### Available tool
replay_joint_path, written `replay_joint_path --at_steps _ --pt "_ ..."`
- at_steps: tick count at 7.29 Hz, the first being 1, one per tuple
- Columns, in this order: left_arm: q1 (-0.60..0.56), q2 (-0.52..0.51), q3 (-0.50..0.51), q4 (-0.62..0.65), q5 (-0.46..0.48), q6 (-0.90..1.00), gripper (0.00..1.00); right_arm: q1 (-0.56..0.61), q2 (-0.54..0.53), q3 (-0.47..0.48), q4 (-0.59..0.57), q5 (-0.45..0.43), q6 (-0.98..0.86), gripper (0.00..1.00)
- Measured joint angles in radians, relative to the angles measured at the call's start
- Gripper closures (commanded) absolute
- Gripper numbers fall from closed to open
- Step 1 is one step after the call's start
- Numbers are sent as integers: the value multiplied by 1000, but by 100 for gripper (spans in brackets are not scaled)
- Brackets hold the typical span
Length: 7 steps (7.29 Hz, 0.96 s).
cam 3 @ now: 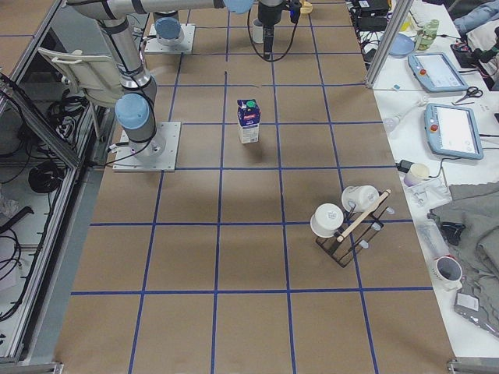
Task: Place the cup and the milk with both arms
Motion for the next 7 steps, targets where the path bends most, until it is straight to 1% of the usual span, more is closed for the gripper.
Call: replay_joint_path --at_steps 2,6,7 --pt "31 -33 -35 36 -35 28 0 2 -1 0 0 0 -1 0" --pt "79 -50 -112 50 -56 45 0 6 -1 1 0 0 0 0" --pt "82 -59 -116 51 -69 44 10 6 0 2 0 1 1 0"
